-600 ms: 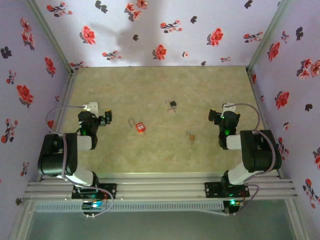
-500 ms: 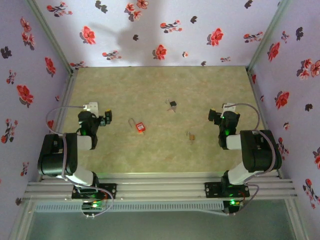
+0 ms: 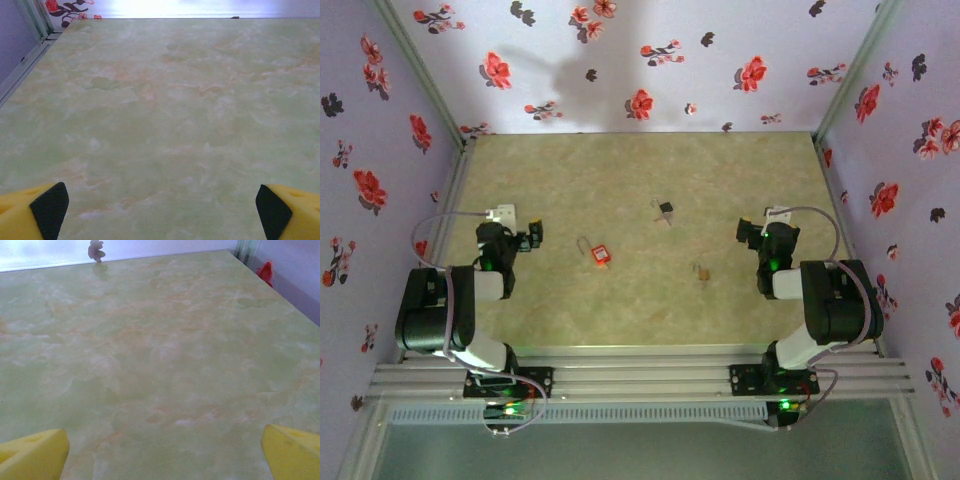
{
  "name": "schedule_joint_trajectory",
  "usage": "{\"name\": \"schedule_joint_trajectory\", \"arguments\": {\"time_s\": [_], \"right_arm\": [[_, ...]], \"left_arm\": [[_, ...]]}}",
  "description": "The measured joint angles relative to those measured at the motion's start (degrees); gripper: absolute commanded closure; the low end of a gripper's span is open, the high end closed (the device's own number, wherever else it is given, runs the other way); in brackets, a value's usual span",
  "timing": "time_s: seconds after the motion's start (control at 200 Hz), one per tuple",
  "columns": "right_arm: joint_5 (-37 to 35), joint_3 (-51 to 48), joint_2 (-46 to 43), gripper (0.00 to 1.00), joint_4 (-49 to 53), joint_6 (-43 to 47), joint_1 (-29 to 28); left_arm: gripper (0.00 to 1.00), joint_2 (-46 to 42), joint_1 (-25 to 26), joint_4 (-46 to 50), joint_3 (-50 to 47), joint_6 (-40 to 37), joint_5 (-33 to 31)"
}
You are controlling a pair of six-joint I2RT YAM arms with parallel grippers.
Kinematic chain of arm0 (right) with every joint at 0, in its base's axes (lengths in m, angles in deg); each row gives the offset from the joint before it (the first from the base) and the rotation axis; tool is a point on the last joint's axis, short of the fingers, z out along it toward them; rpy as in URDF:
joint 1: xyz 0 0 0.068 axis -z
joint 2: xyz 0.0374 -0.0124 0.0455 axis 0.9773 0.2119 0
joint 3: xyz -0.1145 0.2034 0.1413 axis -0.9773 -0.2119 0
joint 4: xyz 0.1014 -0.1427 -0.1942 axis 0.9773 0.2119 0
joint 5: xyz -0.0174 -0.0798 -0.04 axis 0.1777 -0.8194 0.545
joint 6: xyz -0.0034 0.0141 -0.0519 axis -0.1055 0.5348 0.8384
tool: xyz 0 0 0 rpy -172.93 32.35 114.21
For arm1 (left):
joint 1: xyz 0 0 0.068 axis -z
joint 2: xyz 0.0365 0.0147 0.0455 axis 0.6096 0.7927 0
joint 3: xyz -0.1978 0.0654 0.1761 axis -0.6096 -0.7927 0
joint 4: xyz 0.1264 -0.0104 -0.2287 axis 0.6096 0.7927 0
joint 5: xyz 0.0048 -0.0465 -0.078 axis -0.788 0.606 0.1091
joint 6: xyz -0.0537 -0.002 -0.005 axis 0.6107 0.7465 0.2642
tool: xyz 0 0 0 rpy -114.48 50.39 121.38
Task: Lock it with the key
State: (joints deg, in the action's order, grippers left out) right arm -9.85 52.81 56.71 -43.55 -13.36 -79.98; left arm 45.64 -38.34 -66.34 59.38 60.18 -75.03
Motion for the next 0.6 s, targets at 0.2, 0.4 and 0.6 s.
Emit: {"name": "schedule_joint_trajectory", "arguments": {"time_s": [0.2,0.4,0.6], "right_arm": [[0.0,0.0,0.0,0.01,0.0,0.0,0.0],[0.0,0.0,0.0,0.01,0.0,0.0,0.0],[0.2,1.3,-12.2,0.01,12.4,-1.2,0.0]], "left_arm": [[0.00,0.0,0.0,0.0,0.0,0.0,-0.5],[0.00,-0.1,0.0,0.3,0.0,0.0,-1.0],[0.00,-7.0,2.5,12.6,4.3,0.0,-6.3]]}}
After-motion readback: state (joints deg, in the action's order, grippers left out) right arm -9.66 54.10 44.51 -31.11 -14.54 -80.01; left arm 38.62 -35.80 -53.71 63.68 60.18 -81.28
